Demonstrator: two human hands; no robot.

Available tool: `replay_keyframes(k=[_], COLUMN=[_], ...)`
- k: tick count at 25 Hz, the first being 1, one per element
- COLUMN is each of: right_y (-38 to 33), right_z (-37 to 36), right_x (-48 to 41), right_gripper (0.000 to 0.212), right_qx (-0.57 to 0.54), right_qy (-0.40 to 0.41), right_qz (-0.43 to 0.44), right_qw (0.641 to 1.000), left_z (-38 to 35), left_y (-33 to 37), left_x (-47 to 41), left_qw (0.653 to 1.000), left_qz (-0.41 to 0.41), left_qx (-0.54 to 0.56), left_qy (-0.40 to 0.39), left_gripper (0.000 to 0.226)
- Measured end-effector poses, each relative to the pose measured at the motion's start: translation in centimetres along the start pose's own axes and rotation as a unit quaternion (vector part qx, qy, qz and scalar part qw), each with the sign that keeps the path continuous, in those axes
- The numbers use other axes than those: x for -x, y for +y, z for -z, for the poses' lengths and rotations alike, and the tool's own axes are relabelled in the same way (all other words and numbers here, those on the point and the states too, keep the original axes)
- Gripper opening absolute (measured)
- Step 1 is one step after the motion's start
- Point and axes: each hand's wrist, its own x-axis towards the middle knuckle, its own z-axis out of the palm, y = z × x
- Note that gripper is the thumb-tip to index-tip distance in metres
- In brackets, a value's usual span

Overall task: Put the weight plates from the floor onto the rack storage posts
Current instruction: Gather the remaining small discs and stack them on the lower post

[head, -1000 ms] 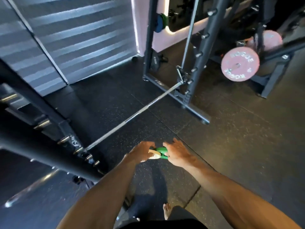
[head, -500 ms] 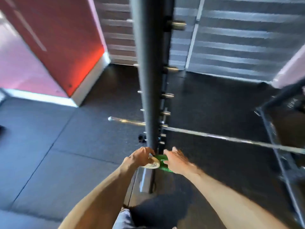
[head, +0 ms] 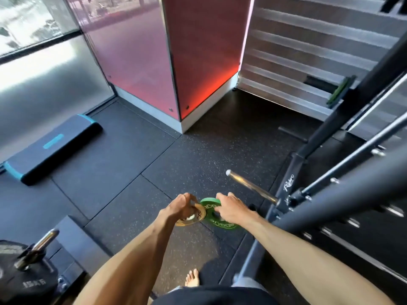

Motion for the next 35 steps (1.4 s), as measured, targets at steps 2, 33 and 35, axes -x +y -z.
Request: replay_keyframes(k=[2, 33, 35], right_y=[-2.1, 3.7, 4.3], right_z=[1.3, 34.7, 37.4], right_x=[-3.8, -49.4, -50.9], right_gripper=[0.025, 0.038, 0.046], right_qx=[-0.018, -0.297, -0.301], right_qy=[0.032, 0.343, 0.367], right_qz=[-0.009, -0.282, -0.314], right_qw=[0.999, 0.845, 0.822], left_z=[2.8, 37.3, 39.2], left_y=[-2.5, 11.2, 14.1], left_x=[-2.3, -57.7, -61.8], left_qw=[0.999, 0.95, 0.958], left_qz=[0.01, -0.07, -0.099], left_qx=[0.021, 0.301, 0.269], left_qy=[0.031, 0.046, 0.005], left_gripper=[0.029, 0.048, 0.045])
